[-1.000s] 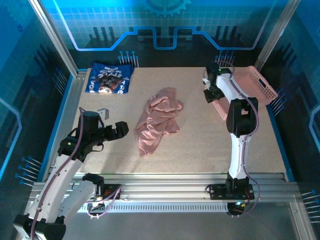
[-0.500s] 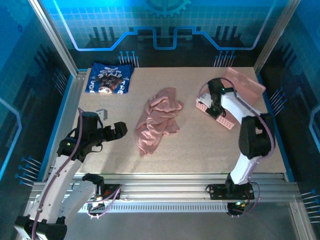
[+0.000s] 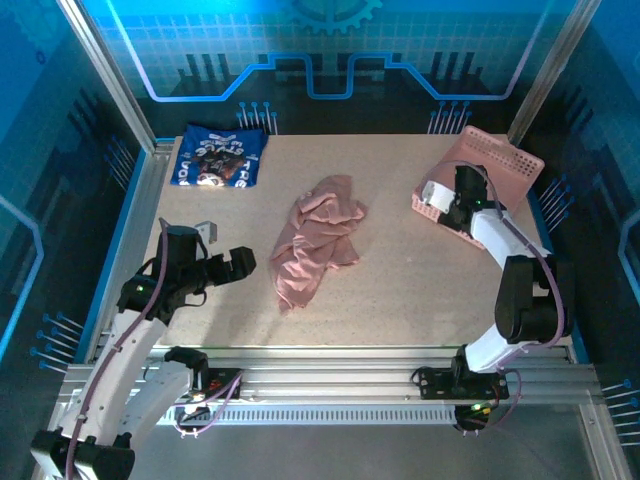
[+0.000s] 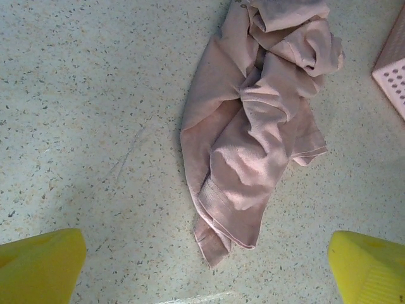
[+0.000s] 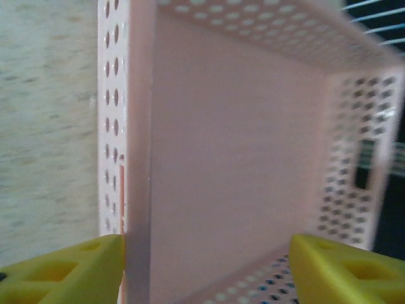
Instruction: Fold and stack the t-shirts
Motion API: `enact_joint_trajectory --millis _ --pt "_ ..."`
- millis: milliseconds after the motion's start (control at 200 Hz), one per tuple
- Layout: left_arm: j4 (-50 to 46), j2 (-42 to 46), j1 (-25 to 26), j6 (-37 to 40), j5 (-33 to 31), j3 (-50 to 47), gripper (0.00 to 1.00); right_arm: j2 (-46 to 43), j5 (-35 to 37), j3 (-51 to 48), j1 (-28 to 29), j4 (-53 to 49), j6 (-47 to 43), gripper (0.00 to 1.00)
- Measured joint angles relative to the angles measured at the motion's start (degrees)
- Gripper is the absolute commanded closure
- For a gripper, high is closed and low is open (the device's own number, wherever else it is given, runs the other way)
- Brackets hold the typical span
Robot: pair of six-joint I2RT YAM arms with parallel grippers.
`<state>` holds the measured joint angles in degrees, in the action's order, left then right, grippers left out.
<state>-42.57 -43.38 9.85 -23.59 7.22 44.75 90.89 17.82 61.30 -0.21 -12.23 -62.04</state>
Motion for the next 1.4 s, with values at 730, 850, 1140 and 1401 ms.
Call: enact_joint_trajectory --millis 730,850,1140,1401 --pt "2.2 0.7 0.0 -0.4 0.7 -0.9 0.01 -14.0 -10.8 -11.5 0.5 -25.8 83.0 0.97" --pt "2.2 0.0 0.0 -0.4 0.8 -0.4 0.01 -12.1 -9.6 -11.8 -4.6 -24.6 86.0 0.97" --pt "2.6 -0.8 0.0 -0.4 0.7 0.2 0.01 -0.3 -9.0 -5.0 -11.6 -22.1 86.2 0.96" --pt "2.5 -1.3 0.0 -0.4 0.5 0.2 0.01 6.7 -5.7 1.9 -15.4 -21.7 86.3 0.96"
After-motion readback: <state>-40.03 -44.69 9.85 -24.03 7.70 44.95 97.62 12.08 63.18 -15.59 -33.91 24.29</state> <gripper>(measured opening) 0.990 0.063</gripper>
